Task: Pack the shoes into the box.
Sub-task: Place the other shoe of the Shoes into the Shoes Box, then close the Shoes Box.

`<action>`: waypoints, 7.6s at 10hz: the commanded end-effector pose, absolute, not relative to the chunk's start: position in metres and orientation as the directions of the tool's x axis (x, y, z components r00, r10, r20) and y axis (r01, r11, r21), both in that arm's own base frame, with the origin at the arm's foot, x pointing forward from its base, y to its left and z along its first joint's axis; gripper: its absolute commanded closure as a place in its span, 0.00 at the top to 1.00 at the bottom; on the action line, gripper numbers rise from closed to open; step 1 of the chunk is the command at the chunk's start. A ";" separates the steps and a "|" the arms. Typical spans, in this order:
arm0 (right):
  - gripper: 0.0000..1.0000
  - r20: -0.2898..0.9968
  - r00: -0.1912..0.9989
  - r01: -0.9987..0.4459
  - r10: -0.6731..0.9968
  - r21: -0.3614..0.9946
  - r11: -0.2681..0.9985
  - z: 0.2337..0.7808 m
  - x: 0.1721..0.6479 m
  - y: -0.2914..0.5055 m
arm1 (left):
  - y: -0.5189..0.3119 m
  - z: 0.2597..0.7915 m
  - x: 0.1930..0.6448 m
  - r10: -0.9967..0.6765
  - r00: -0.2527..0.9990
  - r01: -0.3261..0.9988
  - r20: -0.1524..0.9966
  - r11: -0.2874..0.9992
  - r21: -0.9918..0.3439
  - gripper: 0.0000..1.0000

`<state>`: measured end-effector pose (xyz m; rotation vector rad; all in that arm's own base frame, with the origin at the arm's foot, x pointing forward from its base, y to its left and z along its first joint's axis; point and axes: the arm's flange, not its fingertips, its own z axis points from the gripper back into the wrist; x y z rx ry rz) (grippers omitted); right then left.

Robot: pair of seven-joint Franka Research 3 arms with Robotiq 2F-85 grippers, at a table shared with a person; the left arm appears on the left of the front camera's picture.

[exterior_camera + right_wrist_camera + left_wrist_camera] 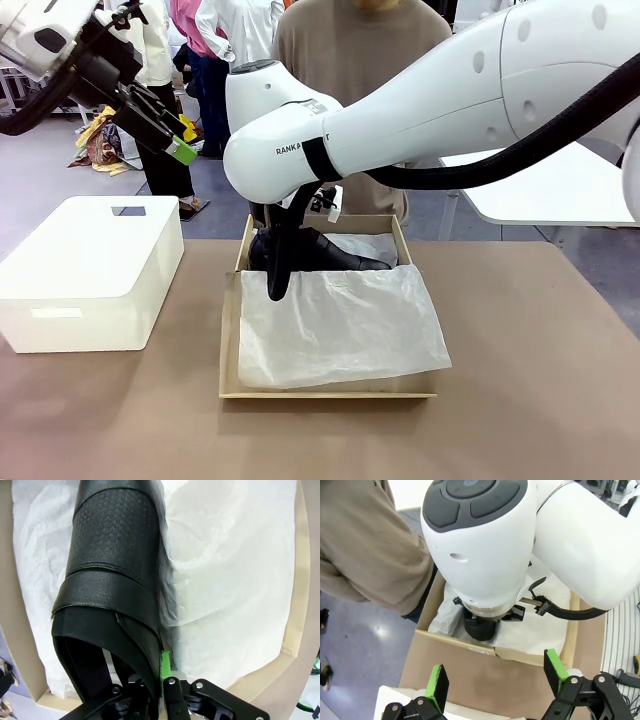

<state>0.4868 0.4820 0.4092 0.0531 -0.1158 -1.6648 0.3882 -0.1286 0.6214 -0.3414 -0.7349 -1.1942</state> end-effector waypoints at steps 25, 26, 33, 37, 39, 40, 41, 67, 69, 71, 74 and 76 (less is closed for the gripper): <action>1.00 0.083 0.421 0.885 -0.903 0.179 0.429 0.540 0.447 0.354 | -0.127 0.619 0.387 -0.703 0.159 0.933 0.693 0.336 0.128 1.00; 1.00 0.098 0.566 0.801 -0.819 0.170 0.574 0.542 0.447 0.334 | -0.127 0.619 0.387 -0.703 0.159 0.933 0.693 0.336 0.128 1.00; 1.00 0.080 0.864 0.492 -0.497 0.077 0.867 0.532 0.444 0.251 | -0.127 0.619 0.387 -0.703 0.159 0.933 0.693 0.336 0.128 1.00; 1.00 0.135 0.898 0.410 -0.419 0.093 0.907 0.539 0.452 0.258 | -0.127 0.619 0.387 -0.703 0.159 0.933 0.693 0.336 0.128 1.00; 1.00 0.135 0.898 0.410 -0.419 0.093 0.907 0.539 0.452 0.258 | -0.127 0.619 0.387 -0.703 0.159 0.933 0.693 0.336 0.128 1.00; 1.00 0.127 0.901 0.408 -0.416 0.082 0.909 0.536 0.449 0.259 | -0.127 0.619 0.387 -0.703 0.159 0.933 0.693 0.336 0.128 1.00; 1.00 0.123 0.951 0.273 -0.283 0.093 0.958 0.538 0.448 0.244 | -0.127 0.619 0.387 -0.703 0.159 0.933 0.693 0.336 0.128 1.00; 0.00 0.468 0.175 -0.959 0.866 -0.118 0.258 0.520 0.465 0.067 | -0.127 0.619 0.387 -0.703 0.159 0.933 0.693 0.336 0.128 1.00; 0.00 0.482 0.037 -0.981 0.875 -0.148 0.124 0.513 0.470 0.060 | -0.127 0.619 0.387 -0.703 0.159 0.933 0.693 0.336 0.128 1.00; 0.00 0.508 -0.128 -0.983 0.852 -0.178 -0.042 0.509 0.475 0.052 | -0.127 0.619 0.387 -0.703 0.159 0.933 0.693 0.336 0.128 1.00; 0.00 0.550 -0.141 -0.990 0.823 -0.059 -0.130 0.507 0.484 0.050 | -0.127 0.619 0.387 -0.703 0.159 0.933 0.693 0.336 0.128 1.00; 0.00 0.488 -0.117 -0.988 0.865 0.028 -0.149 0.508 0.485 0.052 | -0.127 0.619 0.387 -0.703 0.159 0.933 0.693 0.336 0.128 1.00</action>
